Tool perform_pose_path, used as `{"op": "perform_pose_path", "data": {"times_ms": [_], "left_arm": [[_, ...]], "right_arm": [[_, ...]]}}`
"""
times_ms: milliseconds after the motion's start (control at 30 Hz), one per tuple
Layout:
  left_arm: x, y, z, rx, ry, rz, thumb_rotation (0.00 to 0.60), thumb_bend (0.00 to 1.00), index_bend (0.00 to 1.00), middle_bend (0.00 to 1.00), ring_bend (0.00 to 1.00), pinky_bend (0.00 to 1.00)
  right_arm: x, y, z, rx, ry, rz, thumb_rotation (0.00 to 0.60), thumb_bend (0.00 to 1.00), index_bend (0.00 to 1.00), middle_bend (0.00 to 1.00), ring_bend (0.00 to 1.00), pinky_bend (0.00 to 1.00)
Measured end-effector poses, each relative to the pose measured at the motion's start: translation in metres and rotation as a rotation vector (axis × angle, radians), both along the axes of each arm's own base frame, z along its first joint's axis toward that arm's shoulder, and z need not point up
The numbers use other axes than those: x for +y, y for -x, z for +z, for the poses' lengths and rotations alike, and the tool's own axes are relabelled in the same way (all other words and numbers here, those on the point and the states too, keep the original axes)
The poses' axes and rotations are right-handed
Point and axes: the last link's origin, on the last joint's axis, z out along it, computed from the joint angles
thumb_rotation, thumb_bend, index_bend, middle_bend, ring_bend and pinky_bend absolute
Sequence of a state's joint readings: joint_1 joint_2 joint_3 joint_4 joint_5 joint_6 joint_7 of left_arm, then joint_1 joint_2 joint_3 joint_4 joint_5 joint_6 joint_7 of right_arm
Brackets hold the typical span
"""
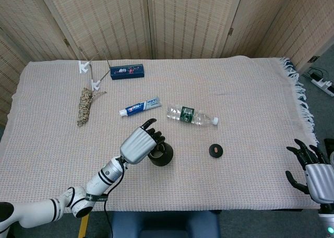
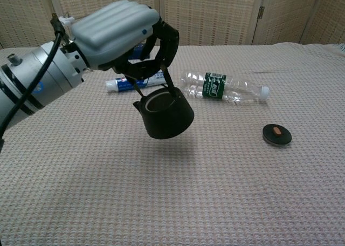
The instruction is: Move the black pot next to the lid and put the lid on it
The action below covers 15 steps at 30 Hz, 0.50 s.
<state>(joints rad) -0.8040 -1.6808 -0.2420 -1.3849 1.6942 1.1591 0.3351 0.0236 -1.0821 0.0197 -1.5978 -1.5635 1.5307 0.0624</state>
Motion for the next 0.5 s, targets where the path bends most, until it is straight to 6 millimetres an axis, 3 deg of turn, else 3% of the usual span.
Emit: {"op": "perform_pose_path", "data": {"times_ms": [500], "left_arm": [[0.016,-0.04,-0.044,0.072,0.015,-0.012,0.6,0.54,0.69,0.69,0.62,0.23]], "right_arm": [[0.001,0.003,-0.001,0.007,-0.005,-0.029,0.6,0.38,0.2,0.12,0.23,0.11]]}}
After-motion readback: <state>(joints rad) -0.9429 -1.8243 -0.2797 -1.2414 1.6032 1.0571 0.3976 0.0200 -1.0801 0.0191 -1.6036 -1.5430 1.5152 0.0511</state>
